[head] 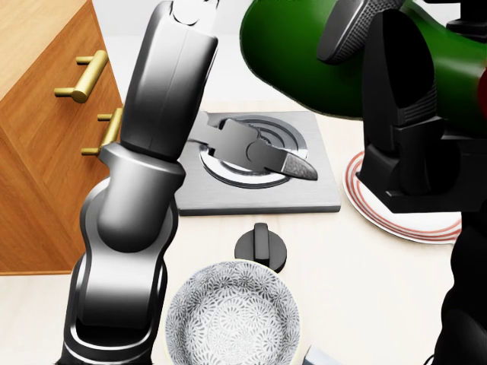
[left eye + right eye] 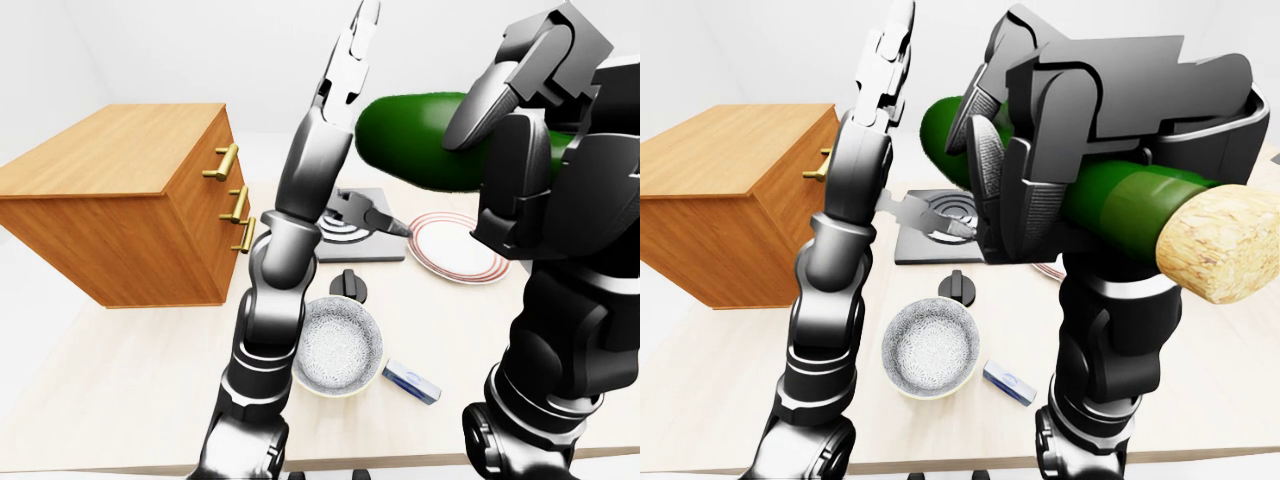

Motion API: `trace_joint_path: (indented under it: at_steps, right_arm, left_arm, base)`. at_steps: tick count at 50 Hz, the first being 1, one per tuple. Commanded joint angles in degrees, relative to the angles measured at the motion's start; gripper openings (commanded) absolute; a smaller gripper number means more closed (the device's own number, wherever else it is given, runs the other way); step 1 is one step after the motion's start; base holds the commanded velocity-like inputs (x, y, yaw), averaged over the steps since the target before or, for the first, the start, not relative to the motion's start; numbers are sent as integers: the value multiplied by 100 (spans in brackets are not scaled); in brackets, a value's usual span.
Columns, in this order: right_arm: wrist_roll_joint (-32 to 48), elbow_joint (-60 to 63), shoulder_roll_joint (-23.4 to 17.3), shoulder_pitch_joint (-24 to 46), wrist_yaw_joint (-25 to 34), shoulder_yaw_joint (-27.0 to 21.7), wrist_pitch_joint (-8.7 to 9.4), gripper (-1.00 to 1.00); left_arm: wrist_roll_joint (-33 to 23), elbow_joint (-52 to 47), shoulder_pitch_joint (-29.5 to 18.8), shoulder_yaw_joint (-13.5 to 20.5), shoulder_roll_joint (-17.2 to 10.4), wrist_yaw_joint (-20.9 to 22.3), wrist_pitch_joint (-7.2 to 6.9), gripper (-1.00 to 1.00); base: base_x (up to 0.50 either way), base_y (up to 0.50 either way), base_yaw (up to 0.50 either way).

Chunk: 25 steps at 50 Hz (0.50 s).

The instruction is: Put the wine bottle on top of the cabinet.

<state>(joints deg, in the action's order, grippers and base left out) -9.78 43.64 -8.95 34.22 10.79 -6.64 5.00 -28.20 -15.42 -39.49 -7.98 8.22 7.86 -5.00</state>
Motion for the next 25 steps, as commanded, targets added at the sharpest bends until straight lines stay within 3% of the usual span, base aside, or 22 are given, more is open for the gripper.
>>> trace_joint_path:
  at_steps: [1, 12, 19, 25]
  right_arm:
    - [-612, 115, -7, -23, -651, 1, 0, -100]
    - [-650, 156, -13, -97, -660, -11, 0, -100]
    - [-722, 259, -32, -20, -715, -79, 0, -100]
    - [-785, 299, -80, -53, -738, -142, 0, -100]
  left_arm:
    - [20, 246, -470, 75, -96, -13, 0, 100]
    - [-306, 56, -816, -28, 62, 193, 0, 100]
    - [-311, 308, -590, -83, 163, 87, 0, 100]
    - [-338, 330, -681, -100, 274, 123, 0, 100]
  base:
    - [0, 0, 0]
    - [0, 0, 0]
    - [0, 0, 0]
    - [0, 0, 0]
